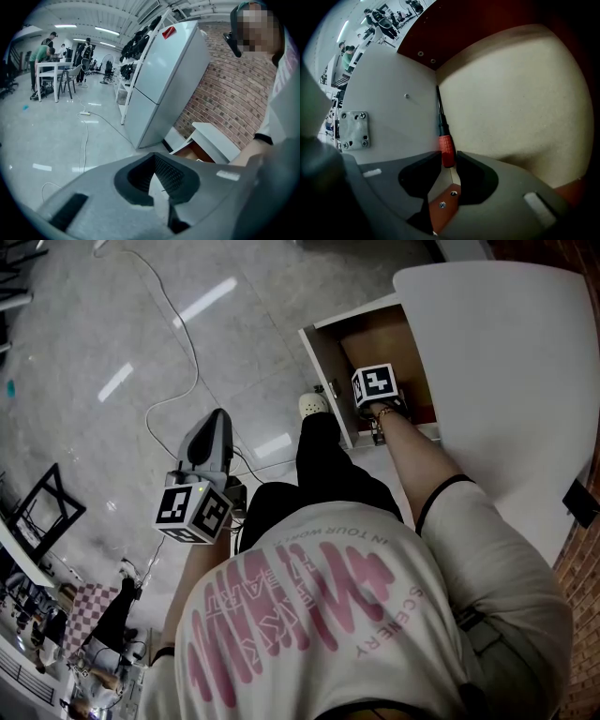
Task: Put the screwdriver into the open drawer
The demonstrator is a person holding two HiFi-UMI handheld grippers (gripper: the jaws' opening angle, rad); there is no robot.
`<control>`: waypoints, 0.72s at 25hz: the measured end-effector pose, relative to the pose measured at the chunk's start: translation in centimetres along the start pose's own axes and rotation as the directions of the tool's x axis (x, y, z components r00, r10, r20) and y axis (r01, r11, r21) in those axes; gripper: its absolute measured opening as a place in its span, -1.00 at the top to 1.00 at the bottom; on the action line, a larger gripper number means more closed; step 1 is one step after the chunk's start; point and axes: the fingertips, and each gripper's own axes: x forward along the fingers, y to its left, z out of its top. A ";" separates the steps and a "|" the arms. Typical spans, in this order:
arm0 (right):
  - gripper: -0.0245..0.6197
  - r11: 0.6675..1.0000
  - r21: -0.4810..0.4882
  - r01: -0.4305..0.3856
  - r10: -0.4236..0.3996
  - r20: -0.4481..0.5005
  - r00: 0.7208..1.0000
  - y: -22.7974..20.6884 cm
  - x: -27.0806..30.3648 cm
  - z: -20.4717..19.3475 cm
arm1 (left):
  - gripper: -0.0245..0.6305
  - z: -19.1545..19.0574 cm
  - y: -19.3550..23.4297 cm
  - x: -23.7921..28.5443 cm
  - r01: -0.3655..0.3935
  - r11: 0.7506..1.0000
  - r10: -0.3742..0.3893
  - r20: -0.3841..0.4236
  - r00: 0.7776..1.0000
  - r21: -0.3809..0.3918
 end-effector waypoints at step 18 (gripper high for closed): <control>0.89 0.989 0.080 0.124 -0.145 0.391 0.909 3.9 -13.2 1.3 | 0.93 4.3 -2.6 -7.0 0.050 0.999 -0.053 0.244 0.968 0.017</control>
